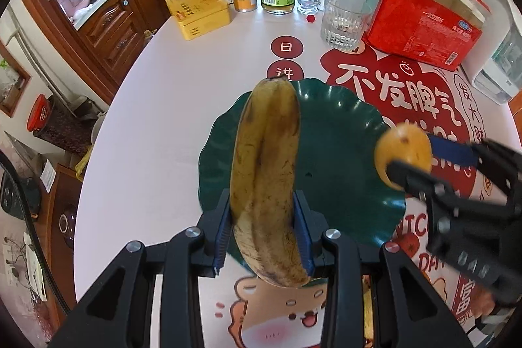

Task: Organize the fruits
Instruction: 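Lower the banana onto the green plate with the left tool while the right tool places the citrus, then open both tools and lift them away from the green plate, then grasp the red apple with the left tool while the right tool grasps a red tomato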

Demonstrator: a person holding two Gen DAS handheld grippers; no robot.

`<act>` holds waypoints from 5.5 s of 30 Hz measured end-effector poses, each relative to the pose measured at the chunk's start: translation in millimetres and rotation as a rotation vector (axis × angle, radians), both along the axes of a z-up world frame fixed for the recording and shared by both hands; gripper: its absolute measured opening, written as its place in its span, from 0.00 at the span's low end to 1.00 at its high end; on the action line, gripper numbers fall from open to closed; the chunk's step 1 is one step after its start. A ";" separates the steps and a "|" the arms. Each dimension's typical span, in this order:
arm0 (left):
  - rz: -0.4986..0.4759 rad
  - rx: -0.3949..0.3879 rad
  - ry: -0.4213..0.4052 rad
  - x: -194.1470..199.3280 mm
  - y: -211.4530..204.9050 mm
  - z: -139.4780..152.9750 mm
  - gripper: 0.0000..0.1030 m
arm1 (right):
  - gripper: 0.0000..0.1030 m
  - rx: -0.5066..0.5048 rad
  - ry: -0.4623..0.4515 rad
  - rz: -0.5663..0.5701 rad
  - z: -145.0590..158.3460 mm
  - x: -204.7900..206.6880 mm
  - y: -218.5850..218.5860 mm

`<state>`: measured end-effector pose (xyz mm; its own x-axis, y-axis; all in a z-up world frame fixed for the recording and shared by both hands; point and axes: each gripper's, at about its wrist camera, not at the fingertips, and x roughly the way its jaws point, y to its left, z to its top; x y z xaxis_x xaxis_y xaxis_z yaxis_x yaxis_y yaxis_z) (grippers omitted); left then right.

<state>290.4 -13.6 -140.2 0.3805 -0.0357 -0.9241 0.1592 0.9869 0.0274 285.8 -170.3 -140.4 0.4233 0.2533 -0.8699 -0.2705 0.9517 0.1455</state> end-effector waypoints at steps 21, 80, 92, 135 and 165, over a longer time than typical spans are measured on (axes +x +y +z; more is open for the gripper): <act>0.113 0.059 0.006 35.1 10.0 -47.5 0.71 | 0.53 -0.079 0.085 0.033 -49.3 30.7 27.6; 0.236 0.004 -0.174 -234.2 4.0 73.6 0.85 | 0.65 -0.029 -0.128 -0.046 88.4 -197.8 -30.5; 0.162 -0.012 -0.106 -246.1 -16.0 49.2 0.85 | 0.65 -0.068 -0.109 -0.026 69.5 -219.9 -29.5; 0.188 -0.145 0.156 -252.6 -11.8 -50.1 0.76 | 0.64 -0.078 0.082 -0.087 -22.7 -236.8 -73.3; 0.131 -0.167 0.182 -242.7 -30.3 -84.9 0.68 | 0.50 -0.092 0.110 0.017 -68.4 -205.4 -53.0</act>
<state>47.7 -43.8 -225.0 0.2200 -0.1546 -0.9632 0.0178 0.9878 -0.1545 80.4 -223.3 -208.8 0.3202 0.1763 -0.9308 -0.2734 0.9579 0.0873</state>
